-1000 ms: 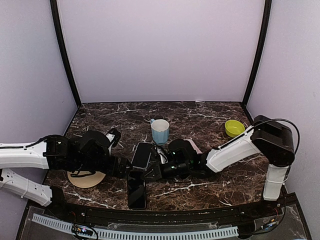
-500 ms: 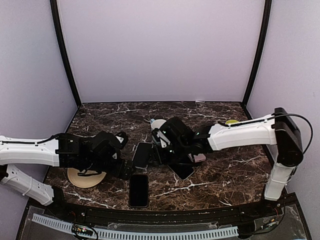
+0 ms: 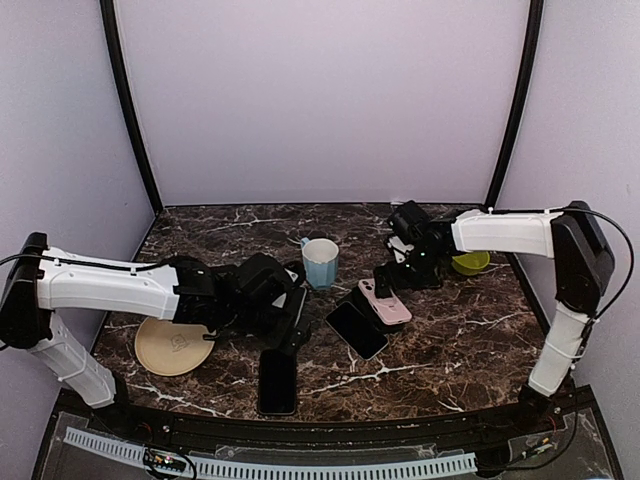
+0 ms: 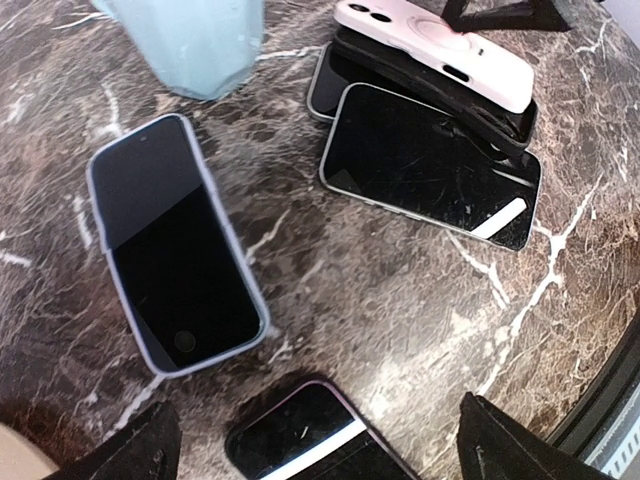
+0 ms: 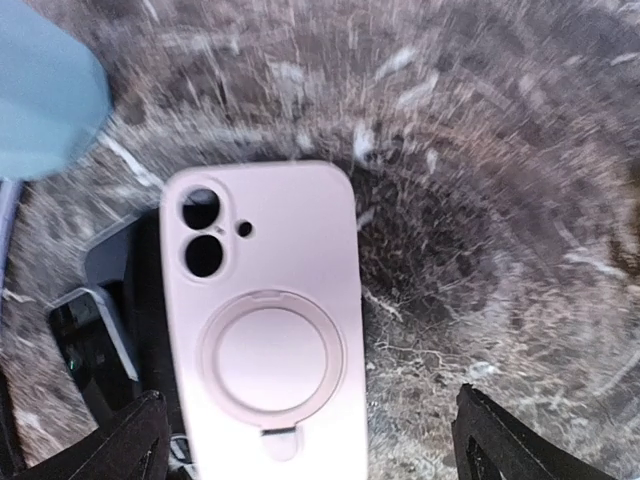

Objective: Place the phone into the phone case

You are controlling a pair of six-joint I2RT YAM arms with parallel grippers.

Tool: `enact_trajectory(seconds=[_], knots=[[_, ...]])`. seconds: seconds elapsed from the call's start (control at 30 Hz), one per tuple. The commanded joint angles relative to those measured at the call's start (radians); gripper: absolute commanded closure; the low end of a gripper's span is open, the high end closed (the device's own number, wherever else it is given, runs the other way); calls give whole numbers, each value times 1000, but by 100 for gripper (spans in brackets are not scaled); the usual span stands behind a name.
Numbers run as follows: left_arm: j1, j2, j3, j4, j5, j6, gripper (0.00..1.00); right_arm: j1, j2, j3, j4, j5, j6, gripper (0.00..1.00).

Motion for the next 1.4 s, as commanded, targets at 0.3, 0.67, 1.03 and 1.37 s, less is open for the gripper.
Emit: enact_trajectory(seconds=[0.3,0.67,1.03,1.37], knots=[[28,84,63,47,95,83,1,-50,89,-51,66,-314,-159,4],[43,78,51,56,130,81,1,-51,81,-61,50,-231,-193,47],[48,37,26,105,161,145,1,-65,-67,0,-92,-76,-262,52],[48,-307,-100,420,363,735,9,256,-377,61,-186,-511,-515,57]])
